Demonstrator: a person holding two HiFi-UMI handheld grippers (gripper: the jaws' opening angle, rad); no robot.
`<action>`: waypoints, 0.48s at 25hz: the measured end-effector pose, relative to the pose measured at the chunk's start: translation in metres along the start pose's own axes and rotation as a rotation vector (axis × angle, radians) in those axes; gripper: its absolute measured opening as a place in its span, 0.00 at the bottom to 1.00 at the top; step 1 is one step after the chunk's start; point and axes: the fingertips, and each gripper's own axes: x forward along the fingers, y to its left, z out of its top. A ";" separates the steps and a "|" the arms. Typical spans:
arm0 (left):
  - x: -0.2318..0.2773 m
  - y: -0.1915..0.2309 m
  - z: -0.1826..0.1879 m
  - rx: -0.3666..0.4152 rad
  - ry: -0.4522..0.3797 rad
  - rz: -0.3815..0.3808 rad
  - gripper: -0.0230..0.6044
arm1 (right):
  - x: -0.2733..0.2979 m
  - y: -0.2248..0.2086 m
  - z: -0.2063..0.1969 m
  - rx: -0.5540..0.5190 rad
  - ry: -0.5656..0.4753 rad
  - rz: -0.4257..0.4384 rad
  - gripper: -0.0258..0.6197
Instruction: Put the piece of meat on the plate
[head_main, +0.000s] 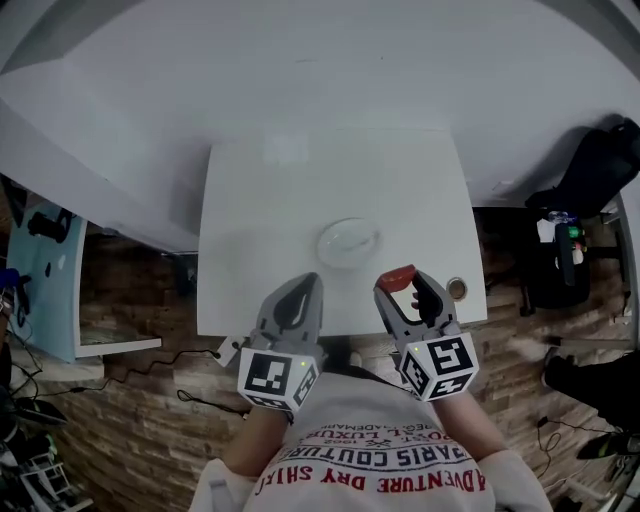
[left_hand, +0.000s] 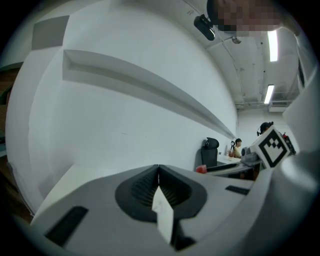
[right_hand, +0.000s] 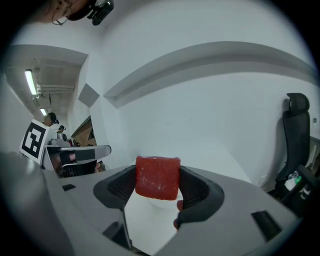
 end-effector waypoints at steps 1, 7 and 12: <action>0.006 0.004 -0.002 -0.006 0.003 0.005 0.05 | 0.008 -0.002 -0.002 -0.004 0.013 0.001 0.47; 0.047 0.028 -0.022 -0.030 0.070 0.001 0.05 | 0.057 -0.017 -0.014 -0.018 0.125 0.005 0.47; 0.076 0.051 -0.044 -0.047 0.142 0.001 0.05 | 0.101 -0.028 -0.034 -0.020 0.238 0.026 0.47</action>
